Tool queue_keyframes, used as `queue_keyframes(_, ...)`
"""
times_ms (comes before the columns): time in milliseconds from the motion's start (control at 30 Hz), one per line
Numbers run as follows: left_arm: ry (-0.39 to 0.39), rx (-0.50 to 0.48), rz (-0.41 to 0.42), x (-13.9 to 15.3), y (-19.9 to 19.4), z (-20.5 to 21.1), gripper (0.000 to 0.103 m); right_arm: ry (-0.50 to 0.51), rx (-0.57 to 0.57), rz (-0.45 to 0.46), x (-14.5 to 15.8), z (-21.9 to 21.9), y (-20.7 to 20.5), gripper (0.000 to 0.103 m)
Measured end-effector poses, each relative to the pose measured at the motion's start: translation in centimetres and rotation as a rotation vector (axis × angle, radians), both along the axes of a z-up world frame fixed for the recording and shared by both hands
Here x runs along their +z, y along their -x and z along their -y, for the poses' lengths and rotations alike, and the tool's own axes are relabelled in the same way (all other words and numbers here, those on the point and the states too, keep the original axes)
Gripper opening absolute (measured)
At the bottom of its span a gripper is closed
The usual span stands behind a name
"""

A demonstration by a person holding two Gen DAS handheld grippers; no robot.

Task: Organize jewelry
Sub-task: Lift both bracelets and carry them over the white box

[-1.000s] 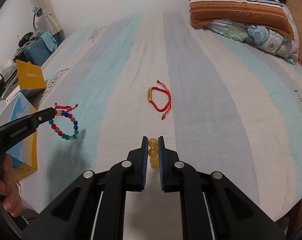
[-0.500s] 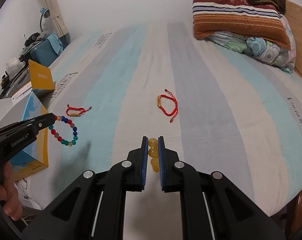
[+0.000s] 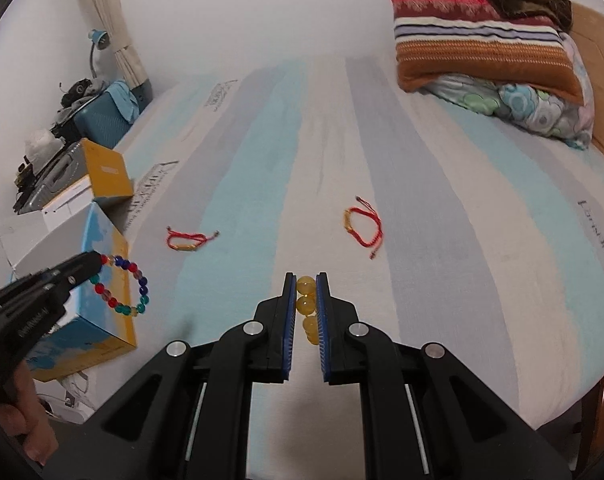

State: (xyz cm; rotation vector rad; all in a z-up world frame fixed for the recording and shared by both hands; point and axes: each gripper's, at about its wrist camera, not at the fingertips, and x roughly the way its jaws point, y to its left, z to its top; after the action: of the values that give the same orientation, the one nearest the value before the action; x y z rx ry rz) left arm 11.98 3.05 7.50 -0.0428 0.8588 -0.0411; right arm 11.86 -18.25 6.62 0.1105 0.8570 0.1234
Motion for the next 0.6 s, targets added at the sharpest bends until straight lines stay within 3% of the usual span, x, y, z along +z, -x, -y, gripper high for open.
queue_keyframes(600,0.05,0.098,0.063,3.9,2.5,-8.5,0.01,0.051,0.112,0.028,2.8,-10.8,-1.3,0.009)
